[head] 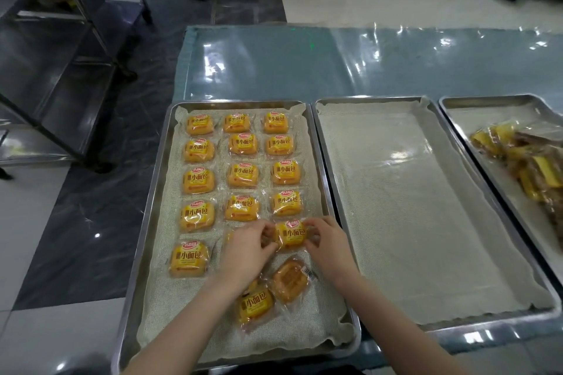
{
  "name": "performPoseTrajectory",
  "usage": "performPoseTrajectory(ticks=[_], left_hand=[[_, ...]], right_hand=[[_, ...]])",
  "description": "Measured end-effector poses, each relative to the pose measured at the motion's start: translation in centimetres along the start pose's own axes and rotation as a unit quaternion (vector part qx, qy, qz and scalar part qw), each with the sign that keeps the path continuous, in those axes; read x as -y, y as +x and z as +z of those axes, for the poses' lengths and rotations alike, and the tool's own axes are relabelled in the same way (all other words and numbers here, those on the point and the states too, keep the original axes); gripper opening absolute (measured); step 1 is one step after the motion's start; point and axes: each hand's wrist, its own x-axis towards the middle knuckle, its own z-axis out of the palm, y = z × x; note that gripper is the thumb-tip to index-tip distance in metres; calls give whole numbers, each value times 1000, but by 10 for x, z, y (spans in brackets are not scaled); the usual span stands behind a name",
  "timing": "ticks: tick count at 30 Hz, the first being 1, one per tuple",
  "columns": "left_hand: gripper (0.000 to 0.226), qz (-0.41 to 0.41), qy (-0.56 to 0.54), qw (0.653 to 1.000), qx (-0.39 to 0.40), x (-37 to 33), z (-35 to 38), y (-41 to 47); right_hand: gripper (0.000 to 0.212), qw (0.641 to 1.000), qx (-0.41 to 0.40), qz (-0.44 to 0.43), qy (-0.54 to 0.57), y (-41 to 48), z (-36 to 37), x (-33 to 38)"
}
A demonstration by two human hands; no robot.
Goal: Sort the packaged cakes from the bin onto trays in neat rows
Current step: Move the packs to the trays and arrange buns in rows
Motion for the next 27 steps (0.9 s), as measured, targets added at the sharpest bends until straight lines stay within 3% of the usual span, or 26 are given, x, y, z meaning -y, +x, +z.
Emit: performPoseTrajectory(ticks=[6, 9, 12, 15, 17, 19, 24, 27], left_hand=[[45, 14, 113, 993, 32, -12, 8, 1], [41, 41, 104, 994, 9, -15, 7, -4], [28, 41, 64, 997, -21, -12, -2, -16], [29, 58, 58, 997, 12, -5, -8, -35], [41, 65, 91, 992, 55, 1, -7, -48], [54, 61, 126, 987, 77, 7, -4, -59], [66, 45, 151, 986, 59, 9, 0, -74], [69, 48, 187, 979, 70, 7, -4, -77]], right_hand=[[37, 999, -7, -16, -48, -5, 1, -4], [41, 997, 7, -34, -73, -7, -1, -5], [46, 991, -5, -105, -82, -11, -8, -7], [51, 966, 123, -201, -107, -15, -13, -7], [64, 925, 221, -253, -179, -16, -9, -7], [74, 892, 258, -291, -231, -17, -3, -10], [78, 869, 261, -323, -270, -16, -9, -8], [73, 879, 220, -321, -277, -22, -10, -10]])
